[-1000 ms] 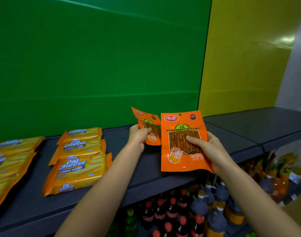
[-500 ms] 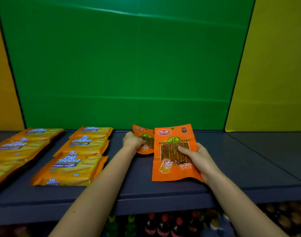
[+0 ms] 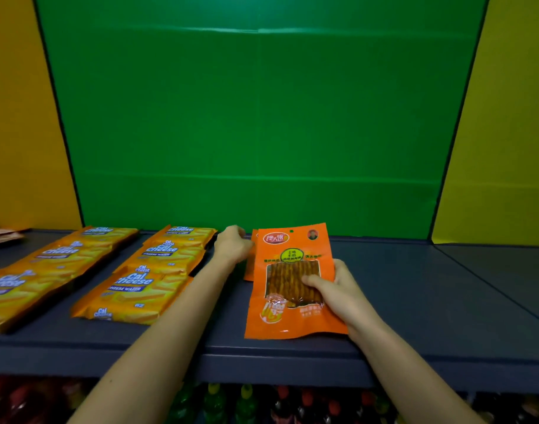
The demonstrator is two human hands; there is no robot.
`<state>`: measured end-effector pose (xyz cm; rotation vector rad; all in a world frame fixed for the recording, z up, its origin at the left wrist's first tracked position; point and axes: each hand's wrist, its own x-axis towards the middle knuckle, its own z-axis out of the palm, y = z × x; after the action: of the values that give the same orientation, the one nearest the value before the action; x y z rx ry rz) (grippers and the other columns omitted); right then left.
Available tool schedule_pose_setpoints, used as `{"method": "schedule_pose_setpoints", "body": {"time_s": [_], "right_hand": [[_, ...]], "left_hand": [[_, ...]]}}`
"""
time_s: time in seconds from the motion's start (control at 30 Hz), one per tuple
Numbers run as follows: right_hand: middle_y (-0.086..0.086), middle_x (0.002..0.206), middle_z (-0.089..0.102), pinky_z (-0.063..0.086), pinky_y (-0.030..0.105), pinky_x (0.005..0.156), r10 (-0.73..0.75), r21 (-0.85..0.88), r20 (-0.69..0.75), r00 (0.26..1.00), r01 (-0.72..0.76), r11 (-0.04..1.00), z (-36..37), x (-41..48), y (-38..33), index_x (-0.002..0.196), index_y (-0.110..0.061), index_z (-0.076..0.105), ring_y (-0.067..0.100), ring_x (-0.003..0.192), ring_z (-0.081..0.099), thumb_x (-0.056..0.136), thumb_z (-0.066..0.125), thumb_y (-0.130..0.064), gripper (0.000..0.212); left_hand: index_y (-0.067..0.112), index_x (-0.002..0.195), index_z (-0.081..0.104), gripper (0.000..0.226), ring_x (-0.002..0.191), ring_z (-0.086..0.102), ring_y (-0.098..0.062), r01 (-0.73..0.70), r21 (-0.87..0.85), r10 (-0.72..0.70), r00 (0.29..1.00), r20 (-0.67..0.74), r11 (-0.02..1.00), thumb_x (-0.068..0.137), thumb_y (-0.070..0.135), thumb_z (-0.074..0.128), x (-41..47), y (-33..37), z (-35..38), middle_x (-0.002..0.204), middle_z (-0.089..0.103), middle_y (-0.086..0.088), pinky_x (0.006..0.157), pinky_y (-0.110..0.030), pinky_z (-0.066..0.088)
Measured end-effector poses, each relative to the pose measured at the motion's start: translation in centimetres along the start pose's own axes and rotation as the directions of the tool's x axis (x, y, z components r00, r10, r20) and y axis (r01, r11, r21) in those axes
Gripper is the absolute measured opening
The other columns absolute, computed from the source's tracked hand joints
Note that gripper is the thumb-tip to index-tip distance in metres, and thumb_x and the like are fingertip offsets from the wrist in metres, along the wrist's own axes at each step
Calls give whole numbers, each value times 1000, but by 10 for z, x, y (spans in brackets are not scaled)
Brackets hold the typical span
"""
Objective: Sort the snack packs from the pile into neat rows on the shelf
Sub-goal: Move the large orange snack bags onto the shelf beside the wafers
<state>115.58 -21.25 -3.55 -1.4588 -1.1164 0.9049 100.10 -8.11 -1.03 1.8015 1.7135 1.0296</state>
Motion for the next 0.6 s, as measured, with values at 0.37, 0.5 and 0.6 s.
{"method": "schedule_pose_setpoints", "body": {"time_s": [0.37, 0.5, 0.6], "right_hand": [[12, 145, 36, 34, 38, 105, -110, -636, 41, 993, 111, 764, 13, -12, -4, 144, -6, 18, 28, 132, 39, 88, 57, -39, 76], [8, 132, 41, 41, 39, 94, -225, -869, 71, 972, 171, 465, 5, -24, -11, 135, -12, 34, 27, 120, 47, 90, 38, -57, 63], [4, 132, 46, 38, 38, 97, -382, -866, 103, 918, 271, 419, 10, -28, -22, 133, -17, 41, 23, 121, 45, 93, 35, -52, 54]], "left_hand": [[13, 107, 61, 25, 105, 58, -29, -289, 484, 327, 945, 7, 826, 88, 28, 54, -51, -29, -68, 114, 66, -8, 84, -35, 46], [17, 111, 59, 29, 109, 57, -27, -259, 535, 379, 917, -125, 804, 89, 34, 53, -79, -44, -87, 117, 64, -4, 83, -34, 44], [17, 112, 58, 29, 111, 55, -24, -242, 554, 399, 899, -181, 796, 89, 33, 53, -94, -61, -105, 118, 62, -2, 82, -32, 43]]}}
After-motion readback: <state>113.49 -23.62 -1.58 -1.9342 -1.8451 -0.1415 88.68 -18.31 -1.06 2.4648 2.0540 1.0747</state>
